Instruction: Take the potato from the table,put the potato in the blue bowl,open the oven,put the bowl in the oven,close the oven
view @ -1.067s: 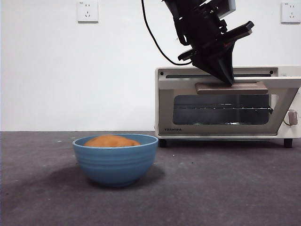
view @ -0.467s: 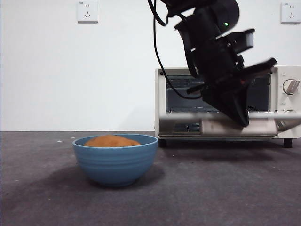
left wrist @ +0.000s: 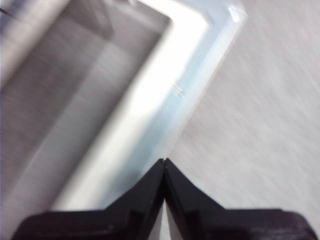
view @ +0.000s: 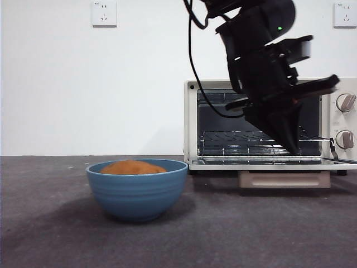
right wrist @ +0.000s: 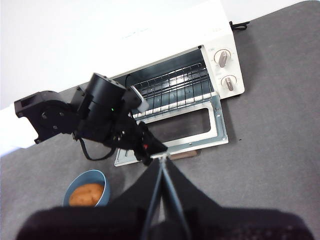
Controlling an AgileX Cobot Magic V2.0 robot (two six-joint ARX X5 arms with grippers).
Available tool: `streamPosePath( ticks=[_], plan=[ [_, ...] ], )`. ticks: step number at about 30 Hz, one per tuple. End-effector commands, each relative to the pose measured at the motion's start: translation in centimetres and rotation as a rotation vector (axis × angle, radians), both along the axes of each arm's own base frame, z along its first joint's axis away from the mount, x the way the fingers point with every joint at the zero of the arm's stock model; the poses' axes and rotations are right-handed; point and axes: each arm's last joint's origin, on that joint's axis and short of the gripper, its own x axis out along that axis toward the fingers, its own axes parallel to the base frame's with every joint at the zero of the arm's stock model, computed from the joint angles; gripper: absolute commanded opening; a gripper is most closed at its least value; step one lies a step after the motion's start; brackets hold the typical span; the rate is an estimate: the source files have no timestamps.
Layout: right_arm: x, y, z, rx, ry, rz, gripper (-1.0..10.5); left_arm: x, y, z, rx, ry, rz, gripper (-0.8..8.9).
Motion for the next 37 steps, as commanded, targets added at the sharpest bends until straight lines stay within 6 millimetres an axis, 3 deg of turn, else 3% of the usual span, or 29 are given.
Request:
streamPosePath(
  ticks=[1,8,13,21,28,32,37],
  plan=[
    [0.0,0.0,-0.3,-0.013,0.021,0.003,-0.1,-1.2,-0.2,-0.2,0.051,0.023,-0.04,-0.06],
    [0.5,0.1,-0.7,-0.017,0.046,0.004,0.0,-4.5,0.7,3.2,0.113,0.047,-0.114,-0.06],
    [1.1,0.2,-1.3,-0.021,0.078,0.01,0.0,-7.1,2.3,7.9,0.094,0.006,-0.18,-0.06],
    [2.7,0.7,-2.5,-0.001,0.165,0.082,0.0,-10.4,7.9,16.2,0.011,-0.074,-0.174,-0.06],
    [3.8,1.2,-2.8,0.033,0.211,0.164,0.0,-13.6,13.7,21.2,-0.029,-0.163,-0.112,-0.06],
    [4.6,1.6,-2.7,0.078,0.196,0.256,0.0,-15.8,17.3,22.2,-0.08,-0.193,-0.068,-0.06],
    [6.7,2.3,-2.2,0.122,0.22,0.349,0.0,-18.5,22.0,21.0,-0.094,-0.25,0.074,-0.06]
  ],
)
